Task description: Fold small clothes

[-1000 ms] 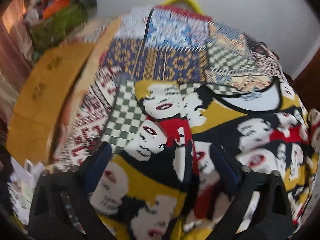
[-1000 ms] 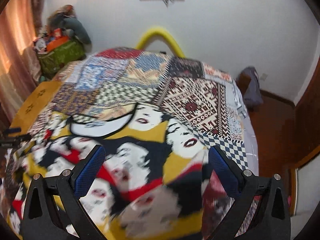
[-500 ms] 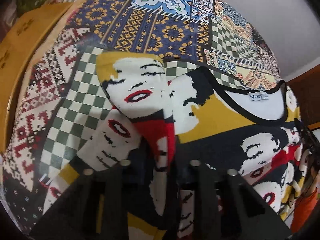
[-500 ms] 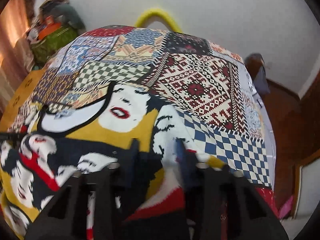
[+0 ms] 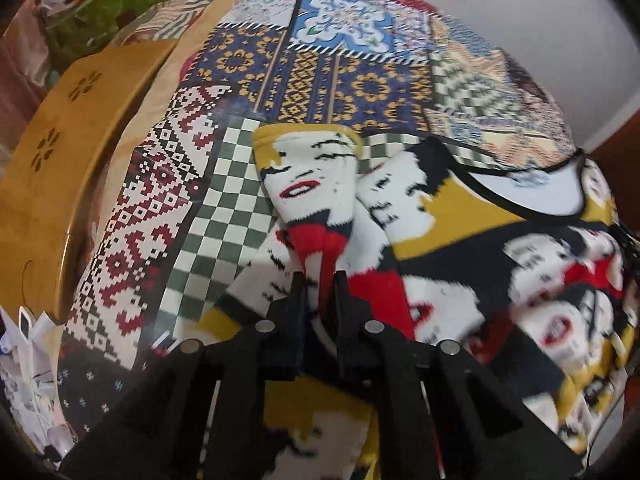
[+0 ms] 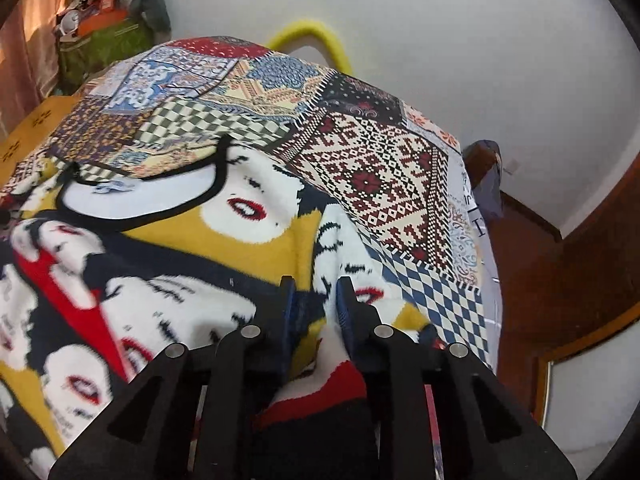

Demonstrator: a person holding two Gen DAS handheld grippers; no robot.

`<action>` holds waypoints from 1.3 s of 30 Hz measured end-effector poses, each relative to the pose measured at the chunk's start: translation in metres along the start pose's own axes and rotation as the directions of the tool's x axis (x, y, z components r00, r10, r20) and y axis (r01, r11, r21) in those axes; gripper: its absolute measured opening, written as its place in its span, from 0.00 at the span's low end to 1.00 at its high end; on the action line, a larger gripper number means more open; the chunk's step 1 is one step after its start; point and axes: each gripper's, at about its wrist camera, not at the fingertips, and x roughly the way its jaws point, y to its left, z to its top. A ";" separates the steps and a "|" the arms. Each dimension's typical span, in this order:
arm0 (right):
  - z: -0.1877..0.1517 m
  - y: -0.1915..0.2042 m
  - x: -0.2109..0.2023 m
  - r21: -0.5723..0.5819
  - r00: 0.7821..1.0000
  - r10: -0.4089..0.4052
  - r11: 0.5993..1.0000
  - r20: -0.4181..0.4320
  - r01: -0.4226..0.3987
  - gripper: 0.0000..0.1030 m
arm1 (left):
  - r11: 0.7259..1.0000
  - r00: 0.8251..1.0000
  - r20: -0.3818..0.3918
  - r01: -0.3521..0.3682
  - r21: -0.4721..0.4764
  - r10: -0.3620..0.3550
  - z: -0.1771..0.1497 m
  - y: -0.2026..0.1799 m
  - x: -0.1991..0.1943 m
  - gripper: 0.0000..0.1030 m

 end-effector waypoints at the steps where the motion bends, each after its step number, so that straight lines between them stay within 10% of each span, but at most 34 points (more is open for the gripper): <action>1: 0.000 0.000 -0.009 0.000 1.000 0.001 1.000 0.006 -0.001 0.24 | 1.000 1.000 0.001 0.014 0.005 -0.014 -0.003 0.003 -0.006 0.14; 7: 0.005 0.011 -0.066 0.012 0.987 0.100 0.995 0.128 -0.102 0.59 | 0.994 0.998 -0.022 0.058 -0.096 -0.060 0.001 0.016 -0.007 0.40; 12: 0.005 0.037 -0.081 0.000 0.965 0.211 0.977 0.155 -0.214 0.65 | 0.986 0.995 -0.024 0.095 -0.135 -0.099 0.006 0.010 0.010 0.53; 16: -0.010 0.060 -0.066 0.005 0.952 0.290 0.956 0.097 -0.292 0.65 | 0.992 0.997 -0.040 0.056 -0.116 -0.061 0.009 -0.001 0.031 0.10; 24: -0.055 0.073 -0.031 -0.070 0.975 0.214 0.973 -0.060 -0.218 0.64 | 0.994 0.983 0.169 -0.053 -0.095 0.068 -0.007 0.028 -0.043 0.09; 33: -0.084 0.024 -0.052 -0.021 0.998 0.017 1.000 -0.054 -0.018 0.62 | 0.956 0.878 0.383 -0.235 -0.175 0.286 -0.037 0.098 -0.184 0.09; 39: -0.109 -0.009 -0.064 0.086 0.997 0.018 0.996 -0.071 -0.012 0.62 | 0.921 0.770 0.508 -0.291 -0.258 0.386 -0.050 0.119 -0.263 0.09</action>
